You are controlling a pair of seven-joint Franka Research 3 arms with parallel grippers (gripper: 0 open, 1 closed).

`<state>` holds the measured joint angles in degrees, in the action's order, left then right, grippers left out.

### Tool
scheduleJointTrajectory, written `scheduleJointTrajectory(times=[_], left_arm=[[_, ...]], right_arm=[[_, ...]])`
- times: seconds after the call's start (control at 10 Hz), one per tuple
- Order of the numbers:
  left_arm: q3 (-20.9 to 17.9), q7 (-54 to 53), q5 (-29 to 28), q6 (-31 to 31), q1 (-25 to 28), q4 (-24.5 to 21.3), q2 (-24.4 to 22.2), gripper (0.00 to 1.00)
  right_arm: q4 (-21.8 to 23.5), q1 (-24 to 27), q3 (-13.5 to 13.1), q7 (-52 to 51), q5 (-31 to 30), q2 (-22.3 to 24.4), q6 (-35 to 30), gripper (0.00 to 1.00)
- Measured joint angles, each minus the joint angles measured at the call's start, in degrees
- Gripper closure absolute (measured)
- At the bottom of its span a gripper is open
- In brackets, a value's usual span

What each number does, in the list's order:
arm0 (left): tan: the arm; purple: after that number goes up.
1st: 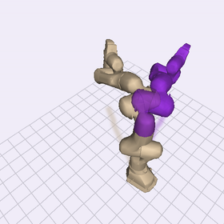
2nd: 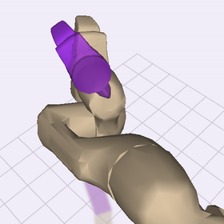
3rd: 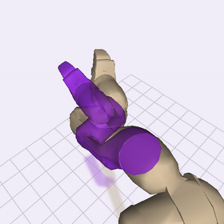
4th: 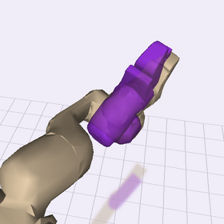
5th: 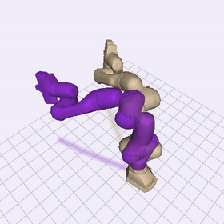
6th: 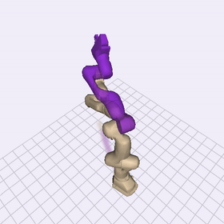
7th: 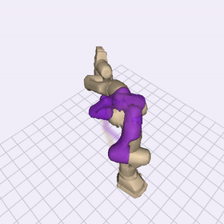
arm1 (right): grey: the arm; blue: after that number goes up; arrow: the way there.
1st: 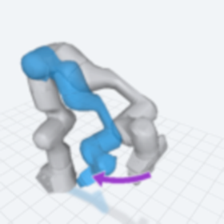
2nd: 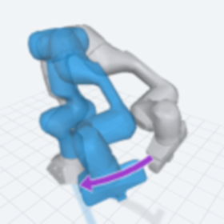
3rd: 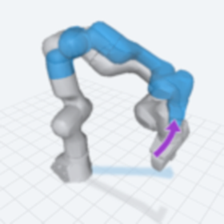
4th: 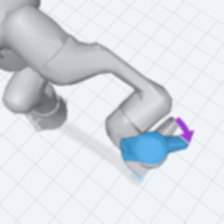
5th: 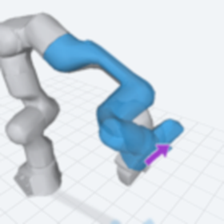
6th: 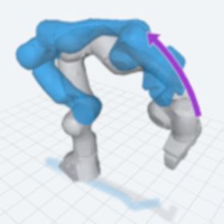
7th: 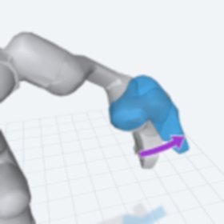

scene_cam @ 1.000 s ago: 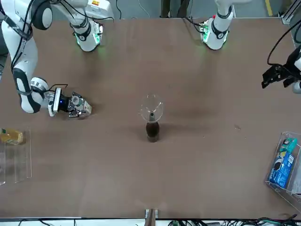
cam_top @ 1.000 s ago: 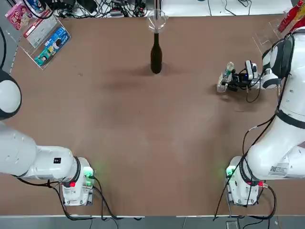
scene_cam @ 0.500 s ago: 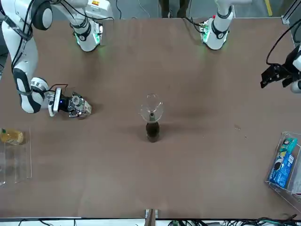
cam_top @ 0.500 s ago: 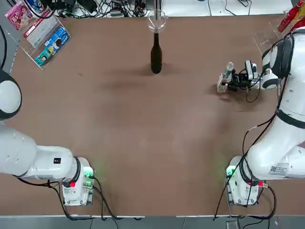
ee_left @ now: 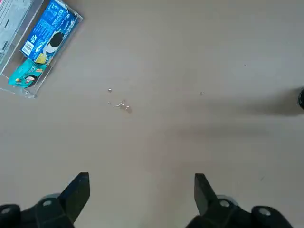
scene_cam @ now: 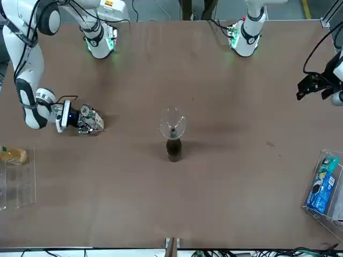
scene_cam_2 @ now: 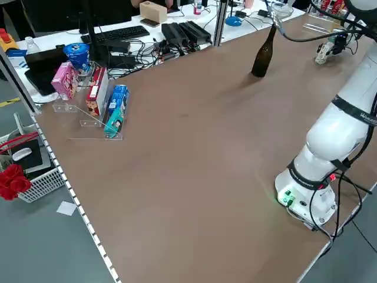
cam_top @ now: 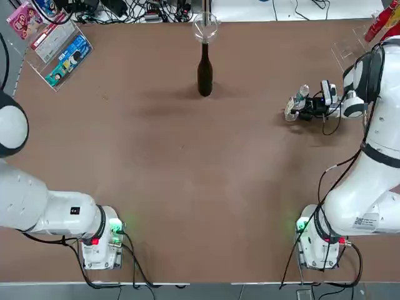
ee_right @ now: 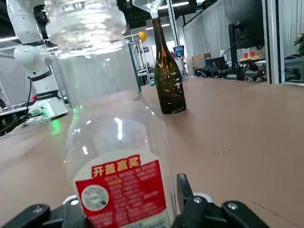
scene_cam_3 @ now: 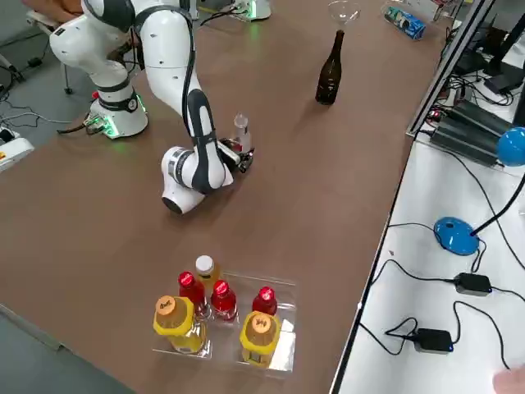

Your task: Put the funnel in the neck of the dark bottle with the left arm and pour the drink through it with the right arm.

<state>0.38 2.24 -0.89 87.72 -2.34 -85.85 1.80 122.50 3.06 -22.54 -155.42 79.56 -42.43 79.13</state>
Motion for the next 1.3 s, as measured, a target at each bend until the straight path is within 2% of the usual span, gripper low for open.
scheduleJointTrajectory(times=[0.4,0.5,0.6,1.0,1.3], left_arm=[[0.0,0.0,0.0,0.0,-0.01,0.0,0.0,0.03],[0.0,0.0,0.0,0.0,-0.01,0.0,0.0,0.03],[0.0,0.0,0.0,0.0,-0.01,0.0,0.0,0.03],[0.0,0.0,0.0,0.0,-0.02,0.0,0.0,0.03],[0.0,-0.02,0.0,0.0,-0.02,0.0,0.0,0.03]], right_arm=[[-0.07,-0.11,-0.24,0.0,0.04,0.0,0.0,0.15],[-0.11,-0.14,-0.56,-0.01,0.06,0.0,0.0,0.04],[-0.14,-0.32,-1.15,-0.02,0.07,0.0,0.0,0.0],[-0.19,-1.58,-5.52,0.05,-0.16,0.01,-0.17,0.0],[-0.62,-2.47,-9.36,2.14,-3.29,0.34,-0.27,0.0]])
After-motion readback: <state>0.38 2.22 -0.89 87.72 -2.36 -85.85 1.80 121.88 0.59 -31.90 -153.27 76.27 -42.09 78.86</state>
